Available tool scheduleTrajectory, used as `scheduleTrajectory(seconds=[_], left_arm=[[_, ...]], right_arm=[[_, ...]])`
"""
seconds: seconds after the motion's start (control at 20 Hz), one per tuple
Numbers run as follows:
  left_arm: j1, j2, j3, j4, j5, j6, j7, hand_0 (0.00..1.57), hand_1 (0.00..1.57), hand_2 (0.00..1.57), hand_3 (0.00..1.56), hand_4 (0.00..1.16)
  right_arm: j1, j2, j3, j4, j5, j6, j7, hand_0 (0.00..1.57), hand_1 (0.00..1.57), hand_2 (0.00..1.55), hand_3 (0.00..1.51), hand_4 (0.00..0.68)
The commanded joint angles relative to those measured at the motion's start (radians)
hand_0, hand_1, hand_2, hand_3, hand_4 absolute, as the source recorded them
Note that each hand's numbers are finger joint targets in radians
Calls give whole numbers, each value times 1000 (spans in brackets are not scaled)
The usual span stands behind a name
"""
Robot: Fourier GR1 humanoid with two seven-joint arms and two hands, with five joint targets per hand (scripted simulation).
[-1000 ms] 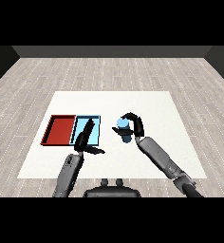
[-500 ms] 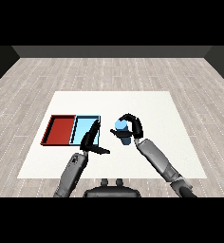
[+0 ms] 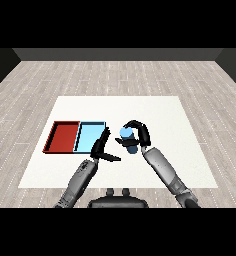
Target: Pick the blue can and put it in the blue box
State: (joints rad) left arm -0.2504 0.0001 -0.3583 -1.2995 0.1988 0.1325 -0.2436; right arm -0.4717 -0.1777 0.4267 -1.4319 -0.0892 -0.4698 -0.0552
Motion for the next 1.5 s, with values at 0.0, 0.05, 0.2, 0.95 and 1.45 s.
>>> scheduleTrajectory(seconds=[0.0,0.05,0.2,0.95,1.45], left_arm=[[7,0,-69,-13,43,58,2,0,0,0,0,0],[-22,0,29,8,19,-26,49,0,0,0,0,0],[-48,0,-41,77,65,37,-9,0,0,0,0,0],[-119,0,-91,178,136,80,-93,0,0,0,0,0],[-127,0,-125,211,182,64,-133,0,0,0,0,0]], right_arm=[[22,58,-27,-21,77,20,27,1476,1476,1463,1398,604],[12,122,17,34,93,-22,-1,1481,1481,1465,1399,605],[30,85,-71,-40,82,80,19,1484,1484,1460,1392,613],[18,177,-33,-59,165,94,64,1460,1460,1456,1399,605],[23,178,33,-21,21,3,-13,1460,1460,1458,1394,599]])
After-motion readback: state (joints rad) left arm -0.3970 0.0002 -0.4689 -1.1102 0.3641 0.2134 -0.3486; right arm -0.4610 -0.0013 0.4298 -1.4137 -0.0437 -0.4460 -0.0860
